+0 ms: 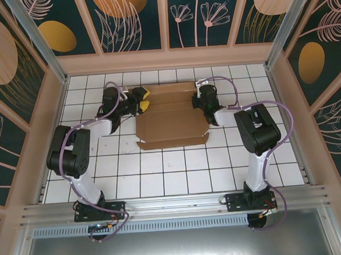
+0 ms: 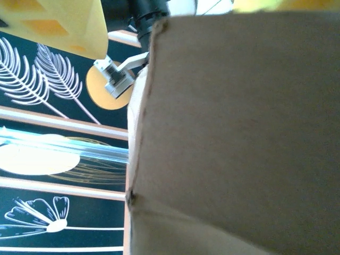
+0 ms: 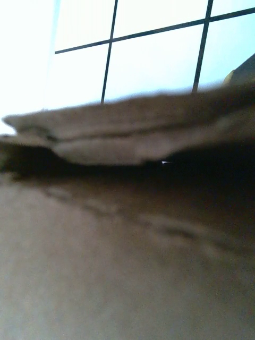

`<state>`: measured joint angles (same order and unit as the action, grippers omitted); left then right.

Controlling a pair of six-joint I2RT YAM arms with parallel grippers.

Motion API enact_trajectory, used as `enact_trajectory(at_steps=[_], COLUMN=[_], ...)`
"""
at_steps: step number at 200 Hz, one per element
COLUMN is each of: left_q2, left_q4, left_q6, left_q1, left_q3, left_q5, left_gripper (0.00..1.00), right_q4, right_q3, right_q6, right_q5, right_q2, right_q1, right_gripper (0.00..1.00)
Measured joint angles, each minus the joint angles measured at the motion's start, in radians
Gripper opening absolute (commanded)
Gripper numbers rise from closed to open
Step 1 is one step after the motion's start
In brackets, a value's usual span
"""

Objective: Fold the paper box

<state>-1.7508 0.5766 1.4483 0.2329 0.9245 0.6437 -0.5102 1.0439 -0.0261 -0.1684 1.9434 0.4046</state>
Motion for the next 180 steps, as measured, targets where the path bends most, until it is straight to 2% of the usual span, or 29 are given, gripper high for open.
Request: enact_trajectory(at_steps=[41, 64, 102, 127, 148, 180], left_q2=[0.203, 0.332, 0.593, 0.720, 0.709, 0.482], left_q4=[-0.095, -0.224, -0.554, -0.694, -0.712, -0.629], left_q6=[-0.109, -0.202, -0.402, -0.502, -0.550, -0.545], left_q1=[-0.053, -0.079, -0.091, -0.091, -0.091, -0.091], left_q3=[-0.116, -0.155, -0.145, -0.069, 0.023, 0.146], left_q5=[-0.001, -0.045, -0.254, -0.385, -0.388, -0.238], left_gripper=[0.69, 0.68, 0.63, 0.62, 0.63, 0.62], right_q4=[0.000, 0.003, 0.007, 0.012, 0.013, 0.013], right_q3=[-0.008, -0.022, -0.045, -0.047, -0.047, -0.047], right_q6=[0.010, 0.008, 0.007, 0.006, 0.007, 0.007], right_q5=[-0.007, -0.006, 0.008, 0.020, 0.031, 0.039], right_q2=[-0.006, -0.018, -0.040, -0.043, -0.043, -0.043], right_q1=[0.000, -0.005, -0.018, -0.024, -0.025, -0.025], right_gripper=[0.07, 0.07, 0.08, 0.09, 0.09, 0.10])
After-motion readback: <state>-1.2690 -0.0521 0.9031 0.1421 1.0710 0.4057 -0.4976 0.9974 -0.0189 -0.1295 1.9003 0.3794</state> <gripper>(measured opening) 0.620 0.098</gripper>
